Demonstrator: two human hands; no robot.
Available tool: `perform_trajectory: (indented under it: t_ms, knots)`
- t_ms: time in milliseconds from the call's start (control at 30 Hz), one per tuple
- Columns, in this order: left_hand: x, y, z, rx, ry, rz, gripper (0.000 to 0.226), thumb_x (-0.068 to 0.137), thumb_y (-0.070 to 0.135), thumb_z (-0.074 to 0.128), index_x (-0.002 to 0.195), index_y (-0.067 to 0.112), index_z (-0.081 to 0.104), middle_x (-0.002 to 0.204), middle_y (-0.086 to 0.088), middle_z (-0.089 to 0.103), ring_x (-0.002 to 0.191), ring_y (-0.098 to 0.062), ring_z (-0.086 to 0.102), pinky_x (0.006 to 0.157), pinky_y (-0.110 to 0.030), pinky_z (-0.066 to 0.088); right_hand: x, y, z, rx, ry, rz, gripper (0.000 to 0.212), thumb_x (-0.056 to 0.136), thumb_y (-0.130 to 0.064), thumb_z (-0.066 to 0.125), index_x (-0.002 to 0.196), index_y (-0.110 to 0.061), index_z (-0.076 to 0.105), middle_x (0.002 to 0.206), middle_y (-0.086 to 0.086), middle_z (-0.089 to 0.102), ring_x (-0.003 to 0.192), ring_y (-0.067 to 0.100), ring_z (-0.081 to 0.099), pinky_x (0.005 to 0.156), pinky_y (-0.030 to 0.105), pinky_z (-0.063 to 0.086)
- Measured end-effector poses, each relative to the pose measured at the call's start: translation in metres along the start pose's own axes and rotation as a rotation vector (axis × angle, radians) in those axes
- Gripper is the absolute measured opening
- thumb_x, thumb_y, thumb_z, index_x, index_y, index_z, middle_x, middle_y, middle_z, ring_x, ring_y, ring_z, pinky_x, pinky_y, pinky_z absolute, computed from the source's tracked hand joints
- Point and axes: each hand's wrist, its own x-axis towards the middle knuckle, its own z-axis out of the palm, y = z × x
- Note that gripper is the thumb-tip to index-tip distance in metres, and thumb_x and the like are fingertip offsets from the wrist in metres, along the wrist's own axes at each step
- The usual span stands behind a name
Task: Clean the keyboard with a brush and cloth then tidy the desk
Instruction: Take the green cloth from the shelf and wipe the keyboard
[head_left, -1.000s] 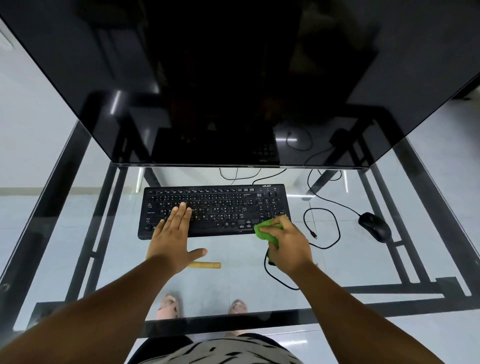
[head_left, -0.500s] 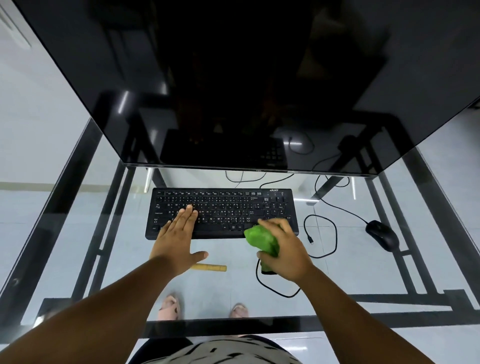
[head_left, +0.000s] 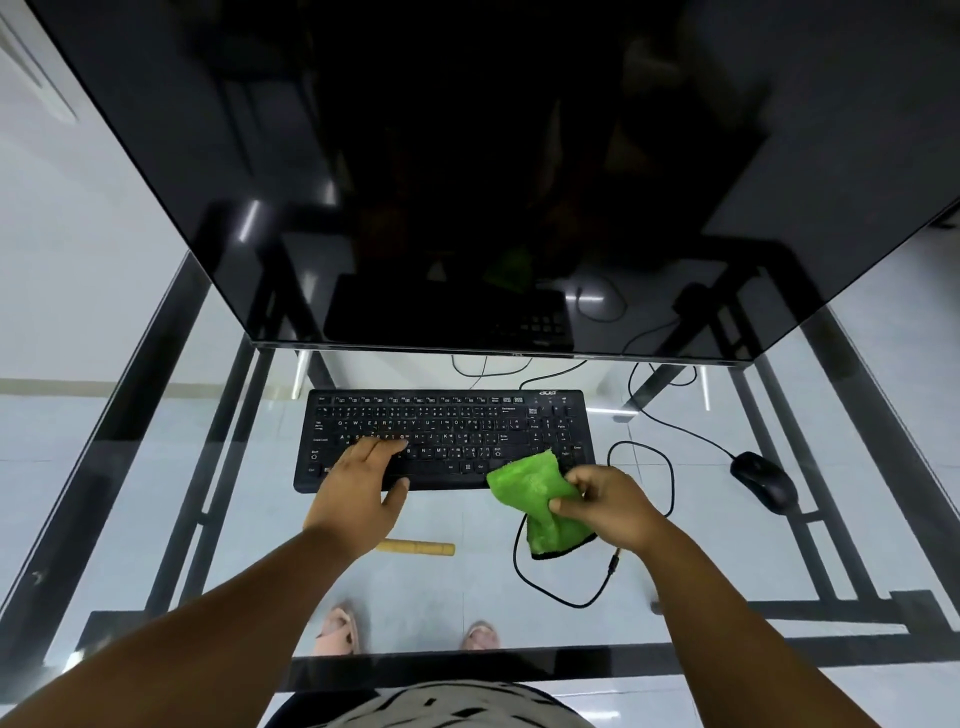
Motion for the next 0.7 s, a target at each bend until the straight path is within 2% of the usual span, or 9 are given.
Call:
perform_trajectory:
  t_ms: [100, 200, 233, 300, 400, 500, 600, 700]
  knots:
    - [0.002, 0.015, 0.002, -0.219, 0.046, -0.08, 0.023, 0.085, 0.011, 0.066, 0.106, 0.019, 0.069, 0.097, 0.004, 0.067, 0.085, -0.01, 0.066, 0.081, -0.031, 0.055, 0.0, -0.007, -0.002, 0.267, 0.015, -0.035, 0.014, 0.079, -0.011, 0.079, 0.08, -0.015, 0.065, 0.08, 0.002, 0.069, 0.075, 0.014, 0.061, 0.073, 0.03, 0.048]
    - [0.008, 0.037, 0.004, -0.542, 0.034, -0.288, 0.021, 0.085, 0.007, 0.068, 0.092, 0.026, 0.069, 0.087, 0.008, 0.071, 0.084, -0.009, 0.067, 0.082, -0.018, 0.053, 0.0, -0.025, -0.004, 0.495, -0.017, -0.06, 0.013, 0.085, -0.003, 0.07, 0.092, -0.009, 0.062, 0.093, 0.01, 0.073, 0.085, 0.02, 0.067, 0.077, 0.032, 0.052]
    - [0.011, 0.045, 0.002, -0.667, 0.006, -0.374, 0.022, 0.085, 0.007, 0.069, 0.092, 0.027, 0.068, 0.087, 0.006, 0.071, 0.087, -0.011, 0.068, 0.082, -0.016, 0.051, 0.001, -0.033, -0.007, 0.543, -0.032, -0.072, 0.013, 0.087, -0.001, 0.068, 0.096, -0.007, 0.061, 0.093, 0.01, 0.073, 0.085, 0.02, 0.068, 0.076, 0.031, 0.053]
    - [0.017, 0.06, 0.0, -0.861, -0.093, -0.47, 0.026, 0.086, 0.009, 0.07, 0.107, 0.024, 0.064, 0.094, 0.003, 0.073, 0.095, -0.011, 0.068, 0.083, -0.016, 0.051, 0.002, -0.047, -0.009, 0.612, -0.064, -0.084, 0.016, 0.087, 0.0, 0.066, 0.1, -0.006, 0.059, 0.093, 0.009, 0.073, 0.084, 0.019, 0.069, 0.071, 0.029, 0.054]
    - [0.024, 0.077, -0.005, -1.092, -0.235, -0.437, 0.05, 0.084, 0.006, 0.071, 0.128, 0.019, 0.05, 0.109, 0.001, 0.072, 0.104, -0.008, 0.065, 0.078, -0.014, 0.051, 0.007, -0.064, -0.007, 0.651, -0.1, -0.09, 0.017, 0.089, 0.004, 0.062, 0.099, -0.008, 0.056, 0.091, 0.009, 0.072, 0.08, 0.019, 0.069, 0.066, 0.031, 0.055]
    - [0.03, 0.084, -0.008, -1.215, -0.275, -0.392, 0.062, 0.081, 0.002, 0.073, 0.133, 0.016, 0.042, 0.11, -0.007, 0.072, 0.111, -0.02, 0.064, 0.082, -0.023, 0.054, 0.012, -0.077, -0.001, 0.652, -0.073, -0.109, 0.018, 0.089, 0.006, 0.061, 0.095, -0.01, 0.055, 0.086, 0.005, 0.073, 0.076, 0.016, 0.069, 0.062, 0.027, 0.055]
    - [0.034, 0.085, -0.012, -1.252, -0.257, -0.39, 0.072, 0.075, 0.002, 0.078, 0.135, 0.013, 0.04, 0.104, -0.01, 0.073, 0.109, -0.023, 0.065, 0.081, -0.029, 0.055, 0.016, -0.084, 0.002, 0.652, -0.034, -0.141, 0.018, 0.087, 0.007, 0.063, 0.096, -0.007, 0.055, 0.086, 0.007, 0.073, 0.079, 0.019, 0.069, 0.069, 0.03, 0.055]
    - [0.036, 0.084, -0.014, -1.255, -0.206, -0.404, 0.07, 0.073, 0.0, 0.079, 0.132, 0.011, 0.042, 0.087, -0.008, 0.071, 0.09, -0.017, 0.07, 0.073, -0.027, 0.056, 0.019, -0.088, 0.006, 0.649, -0.038, -0.153, 0.02, 0.085, 0.006, 0.066, 0.096, -0.008, 0.055, 0.087, 0.008, 0.073, 0.08, 0.02, 0.069, 0.072, 0.033, 0.056]
